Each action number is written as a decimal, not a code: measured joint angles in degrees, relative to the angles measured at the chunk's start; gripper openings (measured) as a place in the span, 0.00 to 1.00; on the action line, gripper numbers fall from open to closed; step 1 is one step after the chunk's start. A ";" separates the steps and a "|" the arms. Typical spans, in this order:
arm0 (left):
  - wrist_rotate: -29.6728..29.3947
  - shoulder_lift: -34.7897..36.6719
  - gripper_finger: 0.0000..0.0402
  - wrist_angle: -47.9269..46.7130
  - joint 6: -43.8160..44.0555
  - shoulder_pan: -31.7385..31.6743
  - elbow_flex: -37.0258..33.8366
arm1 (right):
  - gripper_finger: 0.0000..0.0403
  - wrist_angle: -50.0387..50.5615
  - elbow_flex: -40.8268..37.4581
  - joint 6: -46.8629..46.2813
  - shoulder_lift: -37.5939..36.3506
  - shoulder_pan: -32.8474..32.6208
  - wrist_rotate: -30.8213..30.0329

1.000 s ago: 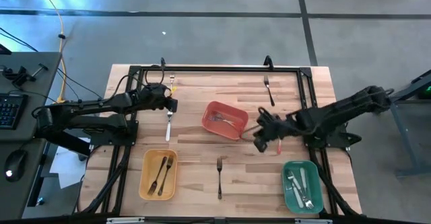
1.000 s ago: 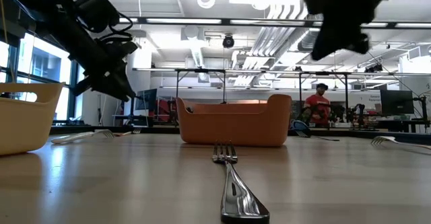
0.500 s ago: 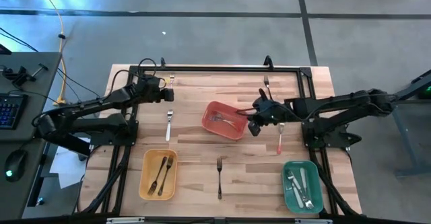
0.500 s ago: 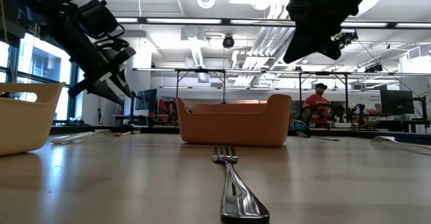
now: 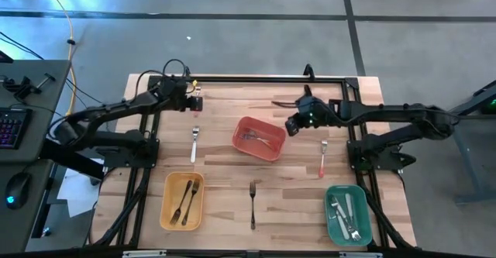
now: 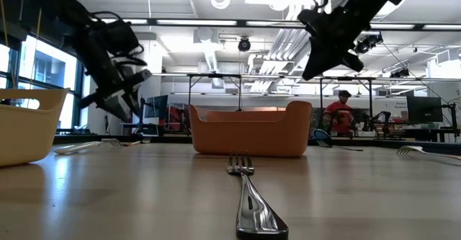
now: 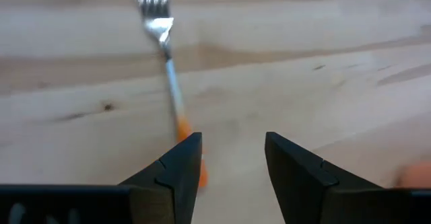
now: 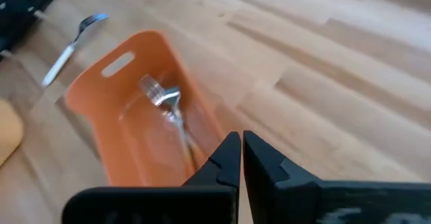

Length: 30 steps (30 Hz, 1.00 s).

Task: Sort silverware by color (type)
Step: Put the top orange fork into the orange bin

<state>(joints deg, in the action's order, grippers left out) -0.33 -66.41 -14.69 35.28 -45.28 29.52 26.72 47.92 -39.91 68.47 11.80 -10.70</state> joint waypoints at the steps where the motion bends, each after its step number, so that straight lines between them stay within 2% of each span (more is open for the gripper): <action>1: 0.07 -1.11 0.39 -0.17 0.00 -0.30 0.00 | 0.00 0.00 0.00 0.69 0.00 0.77 0.00; 12: 0.75 -11.70 0.39 1.85 -0.34 -3.01 0.72 | 0.01 -0.61 0.02 5.58 0.00 5.94 0.00; 21: -0.81 -20.03 0.39 2.10 -3.97 -4.17 7.08 | 0.10 -1.46 0.02 6.48 0.00 7.47 0.16; 27: -3.18 -22.26 0.38 1.93 -4.46 -4.00 8.52 | 0.11 -1.44 0.04 6.35 0.00 7.47 0.20; 30: -2.91 -22.26 0.33 1.62 -6.57 -3.66 8.52 | 0.11 -1.44 0.04 6.35 0.00 7.43 0.20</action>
<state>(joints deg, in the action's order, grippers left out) -3.24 -88.66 -13.07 28.71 -48.95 38.04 25.28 47.97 -33.56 68.47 19.22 -10.50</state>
